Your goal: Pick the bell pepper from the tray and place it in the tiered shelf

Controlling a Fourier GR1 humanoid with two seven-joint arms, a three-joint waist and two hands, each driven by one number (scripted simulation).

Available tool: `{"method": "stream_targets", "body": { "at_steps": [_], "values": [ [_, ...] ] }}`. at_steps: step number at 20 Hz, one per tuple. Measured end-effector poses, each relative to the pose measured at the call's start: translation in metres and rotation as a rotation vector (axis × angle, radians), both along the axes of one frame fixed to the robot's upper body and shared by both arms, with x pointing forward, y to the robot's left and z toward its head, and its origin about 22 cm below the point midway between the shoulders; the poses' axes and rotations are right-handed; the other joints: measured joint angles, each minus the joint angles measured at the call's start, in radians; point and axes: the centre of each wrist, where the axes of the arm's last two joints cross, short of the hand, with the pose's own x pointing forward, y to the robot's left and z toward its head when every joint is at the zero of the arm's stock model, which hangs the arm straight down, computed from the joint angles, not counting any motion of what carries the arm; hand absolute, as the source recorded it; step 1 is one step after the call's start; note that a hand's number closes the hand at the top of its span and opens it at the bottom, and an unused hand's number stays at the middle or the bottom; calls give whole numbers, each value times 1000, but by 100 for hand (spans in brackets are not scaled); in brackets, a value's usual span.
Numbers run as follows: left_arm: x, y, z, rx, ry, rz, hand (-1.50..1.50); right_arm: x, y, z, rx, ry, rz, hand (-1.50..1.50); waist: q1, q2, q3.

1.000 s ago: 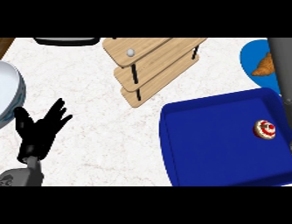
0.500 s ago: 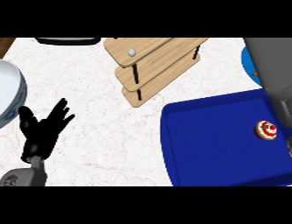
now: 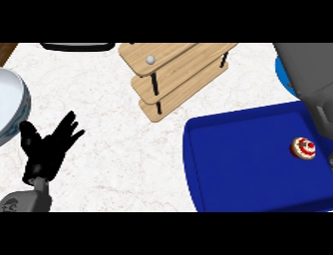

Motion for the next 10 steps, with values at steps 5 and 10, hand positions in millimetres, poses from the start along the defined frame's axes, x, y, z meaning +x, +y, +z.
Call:
{"method": "stream_targets", "body": {
  "at_steps": [5,10],
  "values": [
    [-1,-3,-1,0,3,13,0,3,-4,5,62,37,-30,-150,-3,-1,0],
    [-3,-6,-2,2,-9,12,0,7,-11,5,216,130,-56,-150,-3,-2,0]
  ]
}}
